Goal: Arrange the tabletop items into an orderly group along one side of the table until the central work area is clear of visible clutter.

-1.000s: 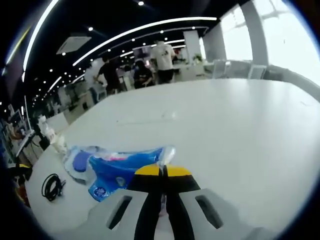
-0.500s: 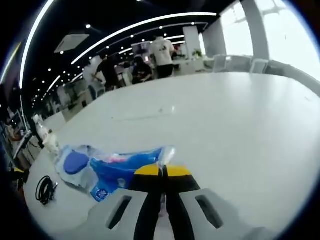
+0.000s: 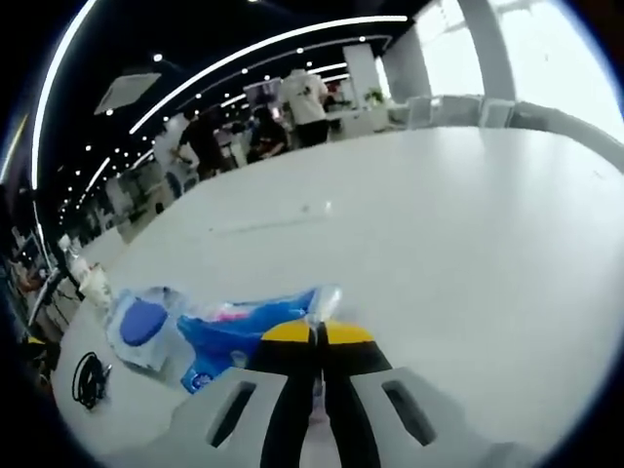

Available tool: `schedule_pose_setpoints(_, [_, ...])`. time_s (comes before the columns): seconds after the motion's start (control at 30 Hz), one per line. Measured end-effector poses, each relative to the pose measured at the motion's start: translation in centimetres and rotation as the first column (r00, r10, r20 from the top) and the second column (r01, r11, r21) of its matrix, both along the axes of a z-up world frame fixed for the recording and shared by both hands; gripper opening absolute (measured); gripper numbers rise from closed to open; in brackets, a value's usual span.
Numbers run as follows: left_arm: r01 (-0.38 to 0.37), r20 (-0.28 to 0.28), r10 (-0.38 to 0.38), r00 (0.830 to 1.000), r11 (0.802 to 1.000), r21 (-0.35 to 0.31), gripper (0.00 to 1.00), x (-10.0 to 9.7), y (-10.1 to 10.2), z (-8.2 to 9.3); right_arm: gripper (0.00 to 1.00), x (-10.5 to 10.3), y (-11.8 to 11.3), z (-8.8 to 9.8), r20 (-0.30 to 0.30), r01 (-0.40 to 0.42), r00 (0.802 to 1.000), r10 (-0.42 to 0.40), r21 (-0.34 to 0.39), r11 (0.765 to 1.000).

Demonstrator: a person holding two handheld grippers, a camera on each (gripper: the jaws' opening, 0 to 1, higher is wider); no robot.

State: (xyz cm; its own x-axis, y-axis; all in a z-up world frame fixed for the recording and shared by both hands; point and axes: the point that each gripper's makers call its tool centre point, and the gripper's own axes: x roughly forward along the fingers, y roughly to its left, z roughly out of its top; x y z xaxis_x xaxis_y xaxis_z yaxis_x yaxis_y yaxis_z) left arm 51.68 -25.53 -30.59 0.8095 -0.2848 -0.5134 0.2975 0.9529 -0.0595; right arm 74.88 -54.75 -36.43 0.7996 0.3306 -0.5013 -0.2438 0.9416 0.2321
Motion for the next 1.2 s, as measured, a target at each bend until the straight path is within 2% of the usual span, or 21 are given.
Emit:
schedule_pose_setpoints(0.23, [-0.004,0.000,0.004,1.000,1.000,-0.009,0.84,-0.1,0.1,0.1,0.05,-0.2,0.5,-0.8,-0.043,0.018,0.999,-0.017,0.037,0.999])
schedule_pose_setpoints(0.37, [-0.004,-0.007,0.004,1.000,1.000,-0.009,0.83,-0.2,0.1,0.0,0.08,0.0,0.4,-0.6,-0.025,0.011,1.000,-0.011,0.016,1.000])
schedule_pose_setpoints(0.47, [-0.003,-0.008,0.003,1.000,1.000,-0.008,0.83,-0.2,0.0,-0.1,0.16,0.1,0.3,-0.6,-0.026,0.021,0.999,-0.020,0.018,1.000])
schedule_pose_setpoints(0.6, [0.000,-0.010,0.000,1.000,1.000,-0.007,0.83,-0.2,0.0,-0.1,0.26,-0.7,-0.3,-1.8,-0.095,0.046,0.995,-0.045,0.008,0.999])
schedule_pose_setpoints(0.73, [0.000,-0.008,0.000,1.000,1.000,-0.008,0.84,-0.2,0.0,-0.1,0.31,-0.8,-0.8,-1.8,-0.101,0.062,0.993,-0.060,0.012,0.998])
schedule_pose_setpoints(0.87, [-0.001,-0.007,0.001,1.000,1.000,-0.009,0.83,-0.2,0.0,0.0,0.23,-0.9,-0.6,-1.2,-0.083,0.046,0.996,-0.045,0.008,0.999])
schedule_pose_setpoints(1.03, [-0.003,-0.007,0.003,1.000,1.000,-0.010,0.83,-0.2,0.0,0.1,0.14,-1.5,-0.6,-1.3,-0.100,0.051,0.994,-0.052,-0.019,0.999])
schedule_pose_setpoints(1.2, [-0.003,-0.006,0.003,1.000,1.000,-0.013,0.83,-0.3,0.0,0.2,0.12,-1.6,-0.4,-1.1,-0.087,0.034,0.995,-0.039,-0.050,0.998])
